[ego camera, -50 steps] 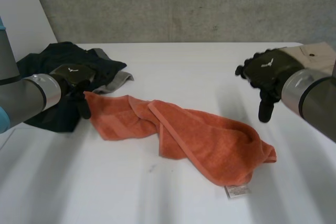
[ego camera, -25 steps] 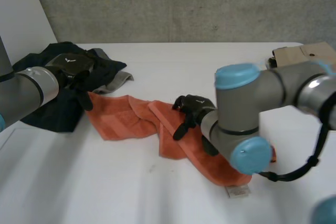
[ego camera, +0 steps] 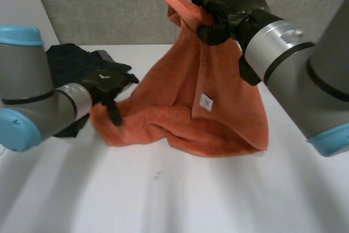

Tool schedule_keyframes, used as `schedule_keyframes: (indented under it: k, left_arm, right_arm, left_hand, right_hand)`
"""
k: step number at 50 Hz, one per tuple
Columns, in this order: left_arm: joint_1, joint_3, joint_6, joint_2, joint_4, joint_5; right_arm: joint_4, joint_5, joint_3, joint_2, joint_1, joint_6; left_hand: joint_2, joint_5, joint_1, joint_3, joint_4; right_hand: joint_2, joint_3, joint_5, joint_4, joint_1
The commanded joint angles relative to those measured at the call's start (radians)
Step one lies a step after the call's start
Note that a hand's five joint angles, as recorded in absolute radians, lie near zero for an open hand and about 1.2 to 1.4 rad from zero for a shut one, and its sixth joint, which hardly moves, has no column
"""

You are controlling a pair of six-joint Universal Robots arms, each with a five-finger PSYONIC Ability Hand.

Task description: Fold the laundry.

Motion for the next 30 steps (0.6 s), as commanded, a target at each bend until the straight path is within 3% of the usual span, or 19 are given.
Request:
schedule_keyframes:
  k: [1, 10, 19, 25, 28, 30]
  left_arm:
    - [-0.064, 0.024, -0.005, -0.065, 0.002, -0.02]
    - [-0.073, 0.076, -0.014, -0.117, 0.022, -0.055]
    - [-0.147, 0.131, -0.011, -0.187, 0.014, -0.078]
    - [-0.181, 0.177, -0.007, -0.241, 0.003, -0.119]
    - [-0.196, 0.212, -0.01, -0.27, -0.026, -0.133]
    - [-0.199, 0.237, -0.01, -0.284, -0.038, -0.138]
  right_arm:
    - [0.004, -0.037, 0.014, -0.054, -0.027, 0.004]
    - [0.044, -0.161, 0.023, -0.166, -0.022, 0.018]
    - [0.082, -0.242, 0.038, -0.28, -0.061, 0.124]
    - [0.074, -0.29, 0.061, -0.315, -0.101, 0.171]
    - [0.065, -0.296, 0.063, -0.317, -0.142, 0.19]
    - [0.059, -0.294, 0.063, -0.315, -0.168, 0.2]
  left_hand:
    - [-0.017, -0.042, -0.021, -0.026, -0.019]
    - [-0.017, -0.042, -0.021, -0.026, -0.019]
    - [0.003, -0.021, 0.0, -0.006, 0.001]
    - [0.534, 0.51, 0.531, 0.525, 0.532]
    - [1.115, 1.091, 1.112, 1.106, 1.113]
    - [1.205, 1.18, 1.201, 1.195, 1.203]
  right_hand:
    - [0.232, 0.218, 0.253, 0.207, 0.315]
    - [0.232, 0.218, 0.253, 0.207, 0.315]
    - [0.232, 0.218, 0.253, 0.207, 0.315]
    - [0.232, 0.218, 0.253, 0.207, 0.315]
    - [0.232, 0.218, 0.253, 0.207, 0.315]
    - [0.232, 0.218, 0.253, 0.207, 0.315]
